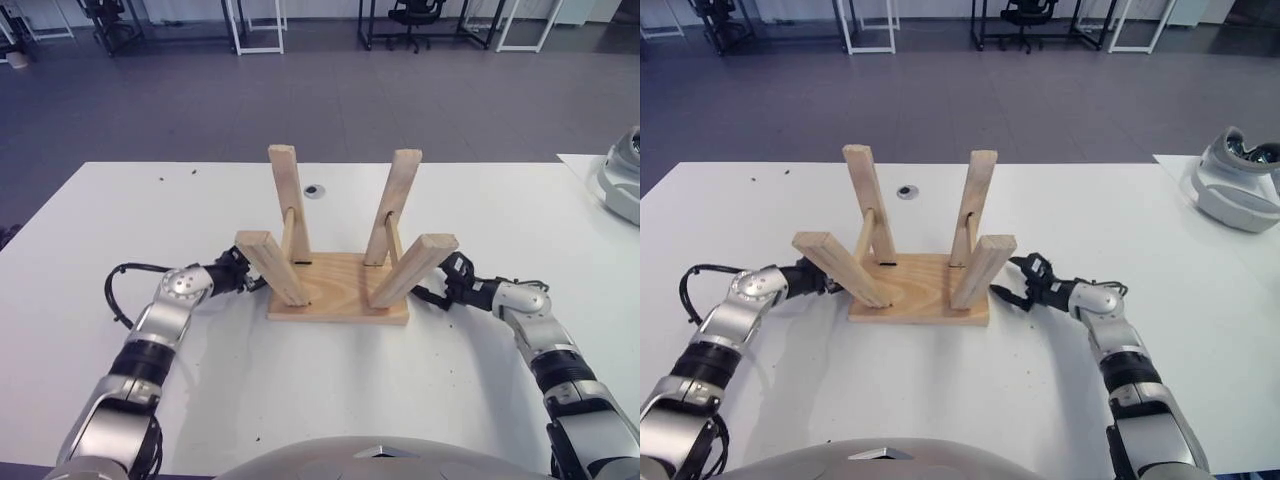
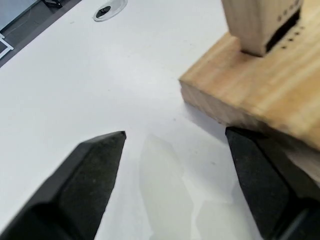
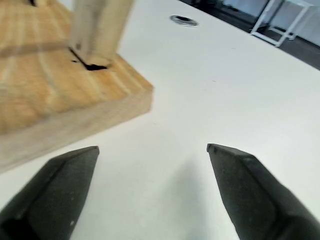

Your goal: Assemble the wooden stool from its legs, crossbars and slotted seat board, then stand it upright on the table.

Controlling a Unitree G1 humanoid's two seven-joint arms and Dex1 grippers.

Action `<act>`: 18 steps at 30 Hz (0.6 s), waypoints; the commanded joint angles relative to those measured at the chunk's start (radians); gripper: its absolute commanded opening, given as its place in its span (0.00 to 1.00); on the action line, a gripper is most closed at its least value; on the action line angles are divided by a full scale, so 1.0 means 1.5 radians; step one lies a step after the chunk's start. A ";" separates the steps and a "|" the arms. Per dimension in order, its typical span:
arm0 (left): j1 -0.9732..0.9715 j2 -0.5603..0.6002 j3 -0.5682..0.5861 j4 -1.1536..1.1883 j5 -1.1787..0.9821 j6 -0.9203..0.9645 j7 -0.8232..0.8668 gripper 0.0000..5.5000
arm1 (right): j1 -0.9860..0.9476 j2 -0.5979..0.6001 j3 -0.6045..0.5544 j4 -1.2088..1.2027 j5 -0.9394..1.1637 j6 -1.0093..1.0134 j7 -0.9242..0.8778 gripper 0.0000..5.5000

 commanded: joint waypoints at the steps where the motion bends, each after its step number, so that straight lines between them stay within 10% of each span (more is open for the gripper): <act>1: 0.121 0.080 0.046 -0.098 0.002 0.035 -0.020 0.67 | 0.109 -0.027 -0.006 -0.139 -0.019 0.071 -0.031 0.74; 18: 0.181 -0.002 0.007 -0.469 -0.115 0.239 -0.031 0.67 | 0.242 -0.016 0.016 -0.622 0.089 0.434 -0.041 0.74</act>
